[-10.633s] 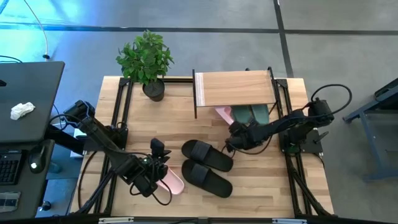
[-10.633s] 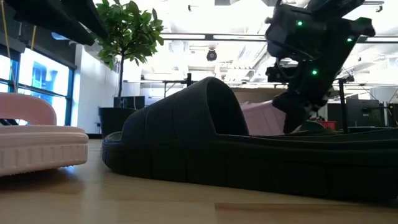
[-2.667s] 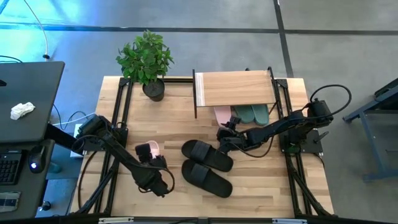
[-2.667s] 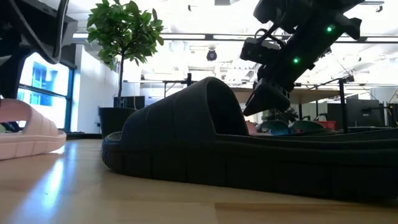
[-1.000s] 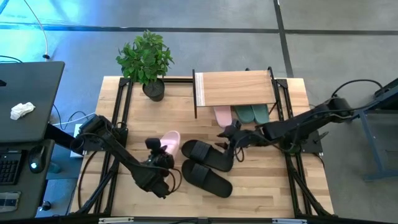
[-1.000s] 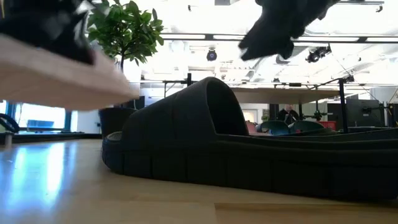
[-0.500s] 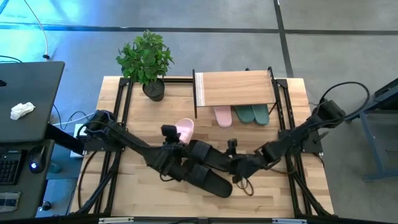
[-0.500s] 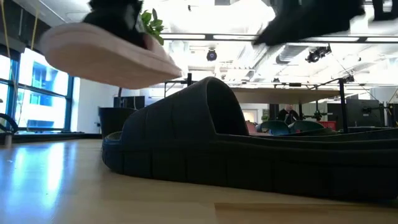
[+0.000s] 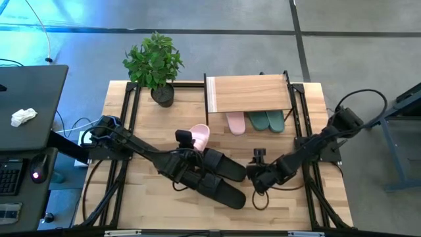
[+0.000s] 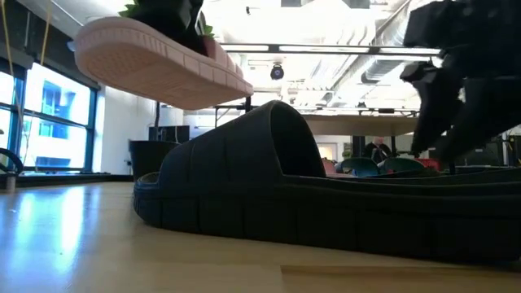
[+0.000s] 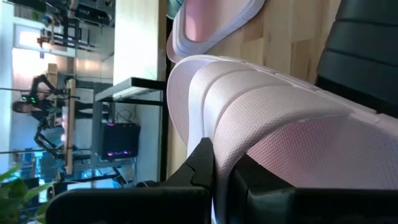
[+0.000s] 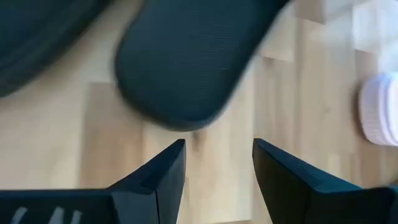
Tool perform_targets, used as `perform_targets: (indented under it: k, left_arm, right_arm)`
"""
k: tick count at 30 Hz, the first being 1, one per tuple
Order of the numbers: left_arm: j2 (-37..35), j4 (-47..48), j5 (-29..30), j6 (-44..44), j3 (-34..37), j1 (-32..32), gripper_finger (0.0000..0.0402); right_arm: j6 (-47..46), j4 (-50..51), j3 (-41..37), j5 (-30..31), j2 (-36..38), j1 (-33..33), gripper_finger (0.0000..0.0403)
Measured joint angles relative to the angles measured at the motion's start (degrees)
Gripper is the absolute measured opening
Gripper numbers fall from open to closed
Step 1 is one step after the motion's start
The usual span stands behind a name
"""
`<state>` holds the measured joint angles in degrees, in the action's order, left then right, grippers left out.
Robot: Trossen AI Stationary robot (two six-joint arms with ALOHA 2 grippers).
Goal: Pick and place slides into the shelf
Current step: Put the pink slide under the shelf
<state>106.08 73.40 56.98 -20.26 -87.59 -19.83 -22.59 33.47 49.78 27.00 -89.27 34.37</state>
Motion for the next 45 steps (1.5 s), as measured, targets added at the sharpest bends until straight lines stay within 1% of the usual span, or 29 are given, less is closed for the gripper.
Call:
perform_targets:
  k: [6,12,17,23,25,29,33,34,36,40,42,44,45]
  left_arm:
    - [0.0,-0.1,0.0,0.5,0.0,0.6,0.0]
    - [0.0,-0.2,-0.4,0.6,0.0,0.9,0.0]
    - [0.0,-0.9,-0.8,1.7,0.0,0.8,0.0]
    - [0.0,-4.5,-1.0,5.4,0.0,0.8,0.0]
    - [0.0,-4.7,-1.0,5.5,0.0,0.8,0.0]
    - [0.0,-4.7,-1.3,5.5,0.0,0.8,0.0]
    - [0.0,-4.6,-1.3,5.6,0.0,0.8,0.0]
    - [0.0,-4.6,-1.3,5.8,0.0,0.8,0.0]
    - [0.0,-4.7,-1.4,6.4,0.0,1.2,0.0]
    - [0.0,-4.8,-2.0,6.5,0.0,1.5,0.0]
    - [0.0,-4.9,-1.9,6.5,0.0,1.6,0.0]
    - [0.0,-4.8,-1.9,6.5,0.0,1.6,0.0]
    - [0.0,-4.9,-1.9,6.5,0.0,1.6,0.0]
  right_arm:
    - [1.3,-2.1,0.0,0.4,-0.2,3.5,0.0176]
    - [6.9,-5.3,0.0,1.0,-2.6,3.7,0.0176]
    - [8.8,-5.8,0.0,1.9,-3.9,4.1,0.0176]
    - [9.9,-8.7,0.0,-0.7,-6.7,3.8,0.0176]
    - [9.2,-7.5,0.0,1.1,-7.2,3.6,0.0176]
    - [6.2,-4.8,0.0,8.0,-6.1,4.3,0.0176]
    - [4.3,-2.7,0.0,9.7,-4.1,5.9,0.0174]
    - [3.3,-1.7,0.0,9.8,-3.7,6.1,0.0169]
    - [0.5,0.9,0.0,9.9,-3.2,6.1,0.0147]
    - [-4.2,4.0,0.0,10.2,-3.2,4.2,0.0066]
    - [-4.9,4.1,0.0,9.8,-3.2,2.5,0.0023]
    - [-4.5,4.1,0.0,9.8,-3.2,0.7,0.0007]
    - [-4.5,4.1,0.0,10.0,-3.2,-0.3,0.001]
